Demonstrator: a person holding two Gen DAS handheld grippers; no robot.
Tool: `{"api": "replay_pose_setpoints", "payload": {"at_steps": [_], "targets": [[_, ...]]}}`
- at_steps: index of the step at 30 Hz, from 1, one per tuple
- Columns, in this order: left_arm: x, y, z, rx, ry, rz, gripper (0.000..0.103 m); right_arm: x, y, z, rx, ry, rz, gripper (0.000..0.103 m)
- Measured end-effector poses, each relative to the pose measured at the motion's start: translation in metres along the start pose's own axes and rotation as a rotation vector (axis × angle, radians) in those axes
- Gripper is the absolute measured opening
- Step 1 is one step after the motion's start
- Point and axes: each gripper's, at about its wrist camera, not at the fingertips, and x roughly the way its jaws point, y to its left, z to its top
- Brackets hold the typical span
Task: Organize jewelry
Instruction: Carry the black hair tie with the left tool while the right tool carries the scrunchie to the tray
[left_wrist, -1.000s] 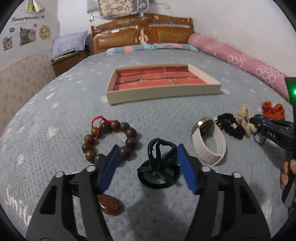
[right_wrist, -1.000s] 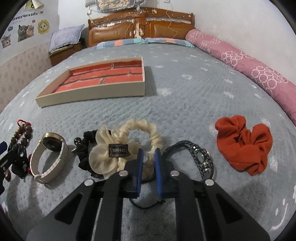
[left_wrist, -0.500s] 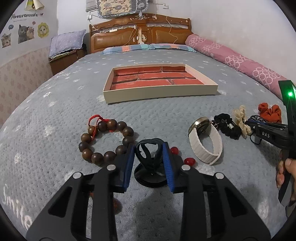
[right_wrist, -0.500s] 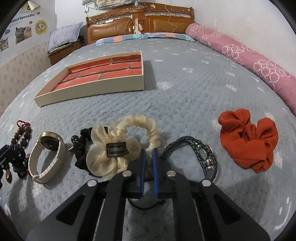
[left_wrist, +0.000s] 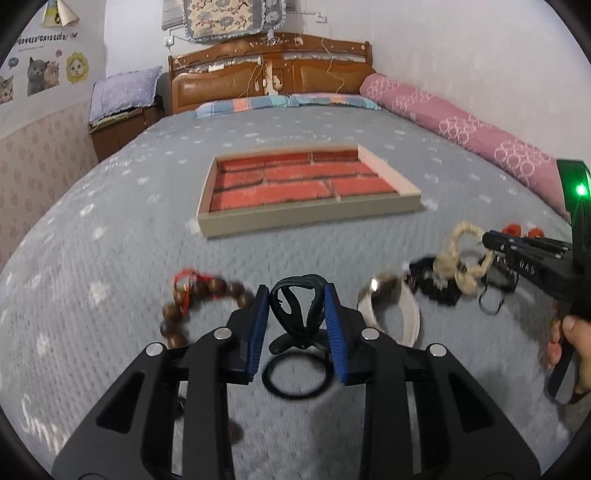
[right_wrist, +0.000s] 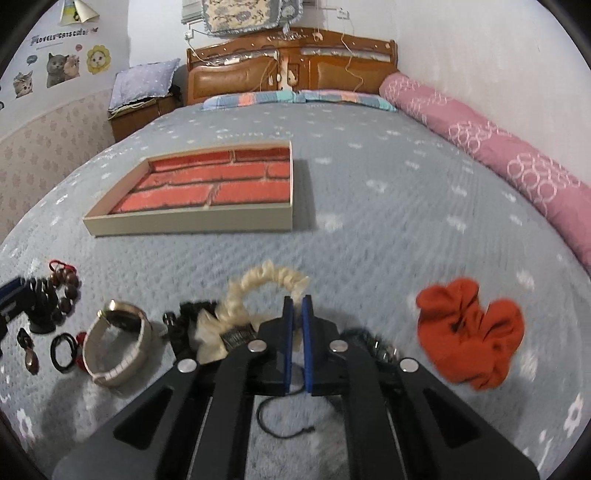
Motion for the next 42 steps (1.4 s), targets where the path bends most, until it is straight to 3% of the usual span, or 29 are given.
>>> {"api": "replay_pose_setpoints", "payload": {"at_steps": [10,21,35,42], "targets": [[0.031,0.008,0.072,0.023,-0.036,0.015,0.029,0.013,0.013,0.056,-0.022,-0.038,0.044,0.005],[0.125,0.034,0.143,-0.044,0.014,0.051,0.029,0.065,0.048,0.149,-0.024,-0.093,0.081,0.005],[0.266,0.069,0.213,-0.109,0.131,0.131,0.029,0.183,0.070,0.220,0.001,-0.033,0.067,0.005],[0.317,0.082,0.219,-0.153,0.240,0.067,0.029,0.233,0.063,0.217,0.021,0.091,0.034,0.005]]}}
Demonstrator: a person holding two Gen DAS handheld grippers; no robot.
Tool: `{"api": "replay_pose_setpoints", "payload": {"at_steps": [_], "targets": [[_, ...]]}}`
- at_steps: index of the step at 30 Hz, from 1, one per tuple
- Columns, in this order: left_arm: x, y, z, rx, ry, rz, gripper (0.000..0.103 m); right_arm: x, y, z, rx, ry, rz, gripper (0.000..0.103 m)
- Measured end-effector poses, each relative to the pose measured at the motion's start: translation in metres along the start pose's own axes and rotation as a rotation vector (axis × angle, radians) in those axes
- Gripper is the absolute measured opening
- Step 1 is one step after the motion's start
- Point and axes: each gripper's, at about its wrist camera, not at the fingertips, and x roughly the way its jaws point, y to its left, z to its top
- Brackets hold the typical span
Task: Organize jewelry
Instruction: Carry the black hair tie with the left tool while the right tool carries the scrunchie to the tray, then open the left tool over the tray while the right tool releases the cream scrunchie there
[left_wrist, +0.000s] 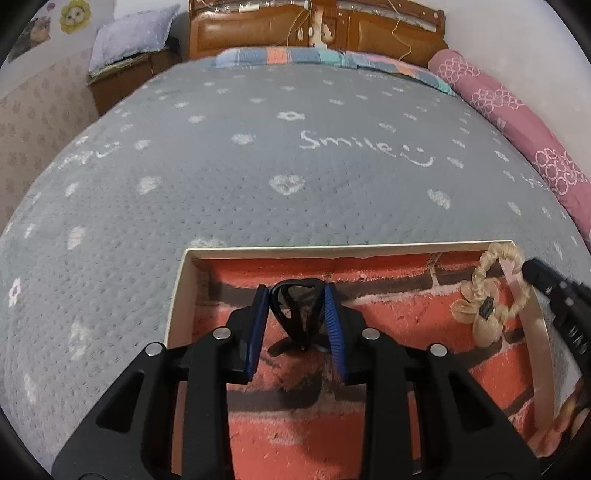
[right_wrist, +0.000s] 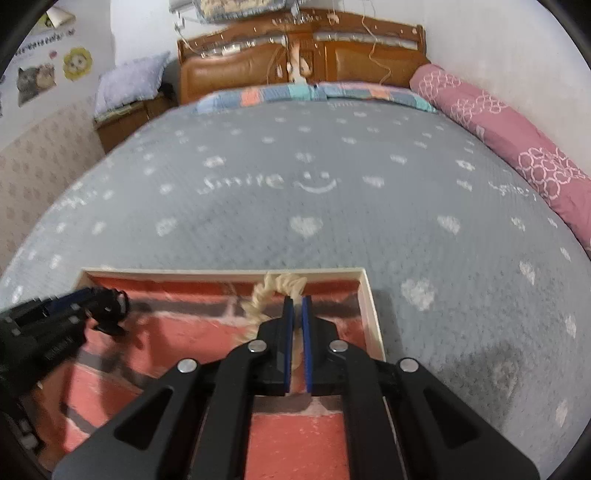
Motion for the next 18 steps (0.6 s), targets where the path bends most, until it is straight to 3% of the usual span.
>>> {"api": "replay_pose_setpoints", "payload": {"at_steps": [7,16,17,18], "targets": [[0.008,-0.006,0.000,0.027,0.018,0.029,0.032,0.028,0.004,-0.006,-0.012,0.116,-0.027,0.005],[0.003,-0.002,-0.002,0.034,0.023,0.052,0.058,0.034,0.003,-0.005,-0.003,0.162,-0.025,0.011],[-0.002,-0.002,-0.002,0.038,0.016,0.054,0.061,0.034,0.001,-0.005,0.006,0.166,-0.016,0.019],[-0.006,-0.002,-0.003,0.045,0.008,0.060,0.063,0.034,0.000,-0.005,0.015,0.168,-0.001,0.034]]}}
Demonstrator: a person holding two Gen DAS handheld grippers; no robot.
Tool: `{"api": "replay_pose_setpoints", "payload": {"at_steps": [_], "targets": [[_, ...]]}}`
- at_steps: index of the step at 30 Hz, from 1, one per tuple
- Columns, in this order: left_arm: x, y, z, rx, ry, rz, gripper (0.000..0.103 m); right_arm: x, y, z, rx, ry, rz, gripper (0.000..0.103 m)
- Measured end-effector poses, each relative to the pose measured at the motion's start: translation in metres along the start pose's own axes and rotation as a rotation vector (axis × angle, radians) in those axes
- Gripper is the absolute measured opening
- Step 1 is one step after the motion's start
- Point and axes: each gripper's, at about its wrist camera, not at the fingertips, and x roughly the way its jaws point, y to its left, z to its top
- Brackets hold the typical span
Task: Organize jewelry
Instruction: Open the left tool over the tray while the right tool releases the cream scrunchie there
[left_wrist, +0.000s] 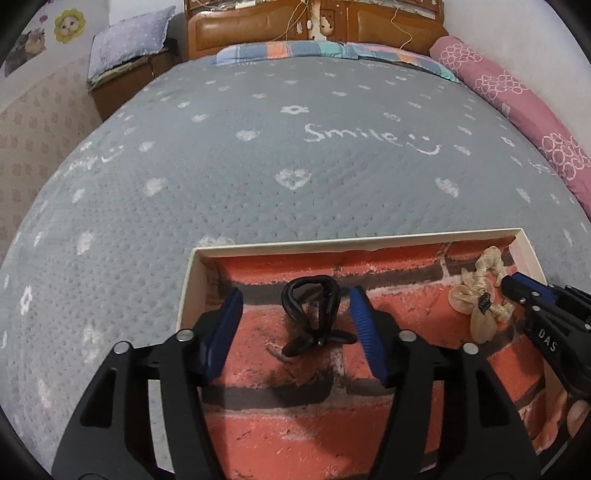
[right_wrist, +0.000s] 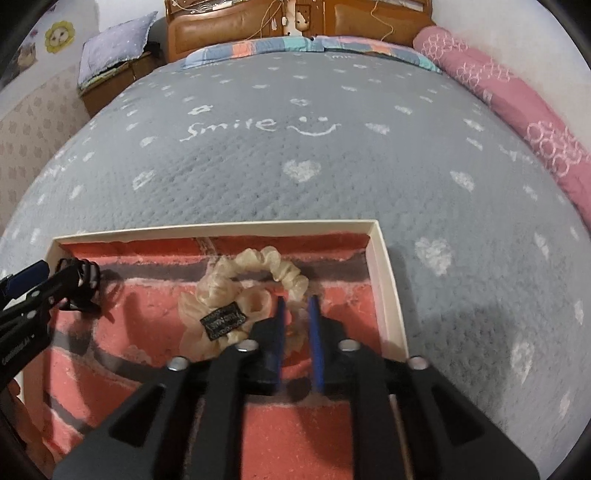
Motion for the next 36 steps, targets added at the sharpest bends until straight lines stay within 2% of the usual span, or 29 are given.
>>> {"api": "replay_pose_setpoints", "payload": {"at_steps": [2,5,7,10,13,17,22,23,24,29,31,36], "targets": [[-0.008,0.001,0.000,0.010,-0.011,0.002,0.066,-0.005,-0.003,-0.001,0.007,-0.009,-0.010,0.049],[-0.029,0.005,0.000,0.017,-0.047,0.001,0.071,-0.019,-0.003,-0.001,-0.006,-0.036,-0.010,0.049],[-0.049,0.010,-0.002,0.012,-0.092,0.013,0.083,-0.037,-0.004,-0.003,-0.020,-0.077,-0.025,0.050],[-0.079,0.017,-0.013,0.022,-0.158,0.030,0.093,-0.062,-0.007,-0.009,-0.035,-0.131,-0.022,0.058],[-0.106,0.021,-0.029,0.046,-0.199,0.041,0.098,-0.092,-0.010,-0.023,-0.046,-0.191,-0.022,0.070],[-0.143,0.032,-0.056,0.036,-0.226,0.045,0.098,-0.132,-0.014,-0.048,-0.061,-0.256,-0.029,0.081],[-0.184,0.049,-0.089,-0.017,-0.237,0.002,0.098,-0.172,-0.021,-0.081,-0.040,-0.302,-0.031,0.085],[-0.192,0.052,-0.096,-0.022,-0.243,0.001,0.098,-0.182,-0.023,-0.091,-0.030,-0.310,-0.037,0.091],[-0.199,0.054,-0.102,-0.028,-0.249,-0.002,0.098,-0.188,-0.024,-0.098,-0.028,-0.318,-0.042,0.093],[-0.232,0.066,-0.132,-0.047,-0.275,0.028,0.098,-0.224,-0.030,-0.137,-0.026,-0.380,-0.124,0.093],[-0.243,0.069,-0.143,-0.039,-0.273,0.021,0.098,-0.232,-0.035,-0.149,-0.026,-0.367,-0.148,0.093],[-0.258,0.070,-0.171,-0.007,-0.274,0.071,0.098,-0.246,-0.054,-0.174,0.015,-0.342,-0.131,0.093]]}}
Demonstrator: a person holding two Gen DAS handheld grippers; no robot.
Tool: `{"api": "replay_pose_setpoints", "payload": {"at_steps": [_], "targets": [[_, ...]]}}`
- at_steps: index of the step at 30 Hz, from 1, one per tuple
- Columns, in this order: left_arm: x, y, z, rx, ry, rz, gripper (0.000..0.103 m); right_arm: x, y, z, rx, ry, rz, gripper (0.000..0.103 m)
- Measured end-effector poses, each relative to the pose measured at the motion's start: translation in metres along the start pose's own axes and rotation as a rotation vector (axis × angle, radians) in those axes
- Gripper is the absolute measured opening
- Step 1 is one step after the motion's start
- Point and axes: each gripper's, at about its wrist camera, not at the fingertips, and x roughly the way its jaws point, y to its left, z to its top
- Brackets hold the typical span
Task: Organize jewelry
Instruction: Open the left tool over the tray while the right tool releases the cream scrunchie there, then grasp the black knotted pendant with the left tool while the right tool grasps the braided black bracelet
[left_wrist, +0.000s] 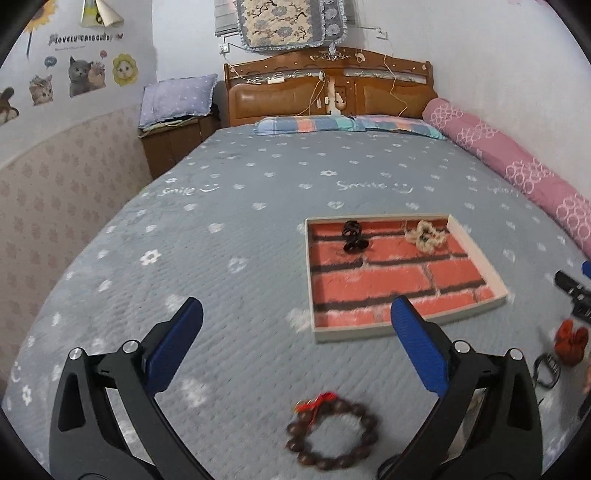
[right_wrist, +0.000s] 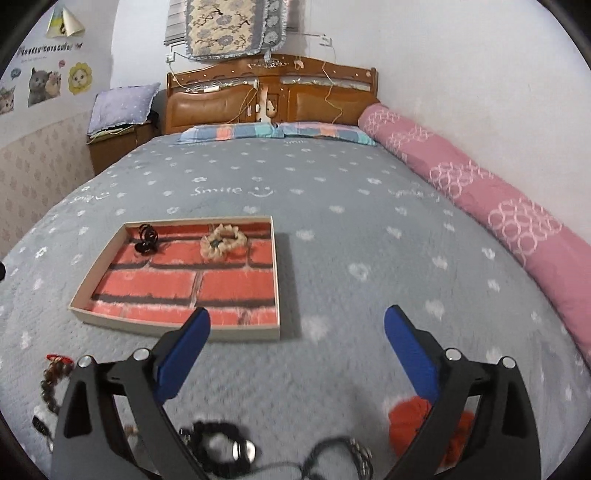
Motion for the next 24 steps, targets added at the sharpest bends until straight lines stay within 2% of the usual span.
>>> {"api": "replay_pose_setpoints", "payload": {"at_steps": [9,13,21,24], "targets": [[-0.019,0.010,-0.047,-0.030,0.041,-0.038,0.098,-0.029,-0.016,-0.038,-0.033,0.004,-0.052,0.093],[-0.024,0.019,-0.072,-0.060,0.055,-0.048,0.098,-0.036,-0.028,-0.062,-0.021,0.014,-0.034,0.093],[-0.028,0.028,-0.128,-0.086,0.102,-0.021,0.098,-0.026,-0.038,-0.106,-0.041,0.072,-0.089,0.092],[-0.029,0.032,-0.145,-0.105,0.120,-0.036,0.098,-0.018,-0.042,-0.119,-0.036,0.104,-0.089,0.090]]}}
